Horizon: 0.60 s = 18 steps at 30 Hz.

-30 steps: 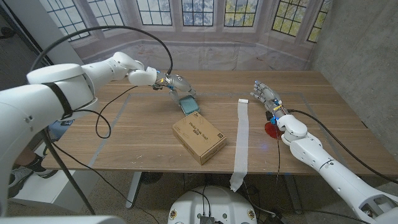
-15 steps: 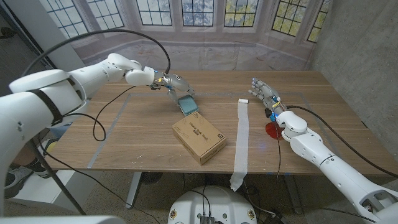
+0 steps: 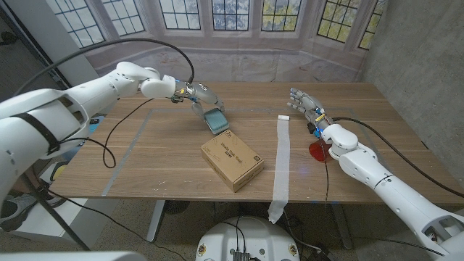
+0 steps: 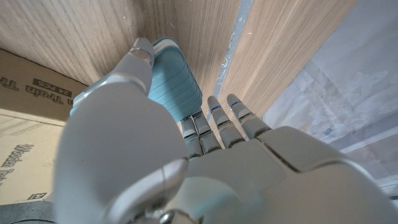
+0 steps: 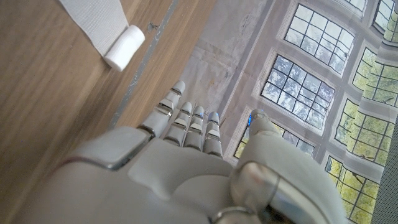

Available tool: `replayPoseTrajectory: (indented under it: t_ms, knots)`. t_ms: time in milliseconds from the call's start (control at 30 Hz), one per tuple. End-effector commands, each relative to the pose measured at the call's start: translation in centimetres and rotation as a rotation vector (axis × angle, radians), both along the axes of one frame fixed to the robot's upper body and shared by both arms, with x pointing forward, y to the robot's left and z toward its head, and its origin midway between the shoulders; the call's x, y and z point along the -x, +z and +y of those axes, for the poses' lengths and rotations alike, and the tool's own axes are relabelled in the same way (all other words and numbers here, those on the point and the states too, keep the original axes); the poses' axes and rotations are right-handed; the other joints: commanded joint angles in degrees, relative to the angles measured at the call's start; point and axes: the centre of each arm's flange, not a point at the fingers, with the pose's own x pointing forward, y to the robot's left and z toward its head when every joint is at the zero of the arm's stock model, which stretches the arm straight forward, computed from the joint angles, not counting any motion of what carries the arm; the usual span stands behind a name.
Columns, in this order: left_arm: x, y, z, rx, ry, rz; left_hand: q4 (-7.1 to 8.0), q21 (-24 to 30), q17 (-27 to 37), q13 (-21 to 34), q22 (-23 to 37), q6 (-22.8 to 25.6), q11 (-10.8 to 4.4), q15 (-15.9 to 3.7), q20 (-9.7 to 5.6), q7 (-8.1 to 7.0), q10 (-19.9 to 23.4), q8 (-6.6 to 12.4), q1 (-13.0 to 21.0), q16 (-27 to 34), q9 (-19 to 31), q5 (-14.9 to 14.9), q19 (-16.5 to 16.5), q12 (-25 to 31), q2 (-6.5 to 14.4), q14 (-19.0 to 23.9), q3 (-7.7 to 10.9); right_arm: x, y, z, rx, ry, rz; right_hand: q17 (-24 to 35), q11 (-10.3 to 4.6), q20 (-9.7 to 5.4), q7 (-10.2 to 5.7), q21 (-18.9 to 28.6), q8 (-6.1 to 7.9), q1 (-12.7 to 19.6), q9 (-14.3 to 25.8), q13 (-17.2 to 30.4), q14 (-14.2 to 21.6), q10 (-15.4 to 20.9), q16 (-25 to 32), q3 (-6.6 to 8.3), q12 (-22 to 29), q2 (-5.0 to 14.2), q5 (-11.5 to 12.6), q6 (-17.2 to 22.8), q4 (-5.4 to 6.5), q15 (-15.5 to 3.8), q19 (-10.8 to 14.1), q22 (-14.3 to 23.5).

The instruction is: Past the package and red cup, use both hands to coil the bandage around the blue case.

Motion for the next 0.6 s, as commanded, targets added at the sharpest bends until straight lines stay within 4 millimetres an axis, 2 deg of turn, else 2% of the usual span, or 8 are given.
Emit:
replayPoseTrajectory:
  t_ms: [33, 333, 600]
  knots:
    - [1.3, 0.8, 1.7, 0.043, 0.053, -0.025, 0.31, -0.25, 0.22, 8.46, 0.08, 3.17, -2.69, 0.18, -0.05, -0.26, 3.25, 9.66, 0.21, -0.04, 4.4, 0.19, 0.26, 1.53, 2.32, 0.49, 0.87, 0.2, 0.8, 0.5, 0.076, -0.011, 0.009, 0.16, 0.25, -1.95, 0.17, 0.42, 0.23, -0.32, 0.1, 0.24, 0.47, 0.43, 0.34, 0.26, 0.16, -0.03, -0.1, 0.27, -0.32, -0.92, 0.25, 0.27]
    - [1.7, 1.1, 2.3, 0.099, 0.076, -0.04, 0.33, -0.27, 0.44, 8.74, 0.08, 3.14, -2.69, 0.05, 0.01, -0.27, 3.26, 10.1, 0.19, -0.11, 4.56, 0.24, 0.27, 1.56, 2.5, 0.61, 0.96, 0.6, 1.8, 1.3, 0.21, -0.063, 0.026, 0.11, 0.41, -1.8, 0.25, 0.46, 0.4, -0.21, 0.1, 0.25, 0.74, 1.42, 0.42, 0.34, 0.53, -0.07, -0.08, 0.76, -0.47, -0.73, 0.39, 0.27]
    - [1.8, 1.0, 2.1, 0.146, 0.085, -0.046, 0.32, -0.3, 0.61, 8.95, 0.08, 3.04, -2.68, 0.09, -0.01, -0.28, 3.26, 10.44, 0.13, -0.19, 4.68, 0.26, 0.25, 1.57, 2.51, 0.7, 1.01, 1.0, 2.0, 1.8, 0.289, -0.107, 0.032, -0.07, 0.62, -1.68, 0.43, 0.51, 0.57, 0.32, 0.1, 0.3, 1.01, 2.4, 0.39, 0.59, 0.86, -0.16, -0.01, 1.37, -0.93, -0.66, 0.61, 0.26]
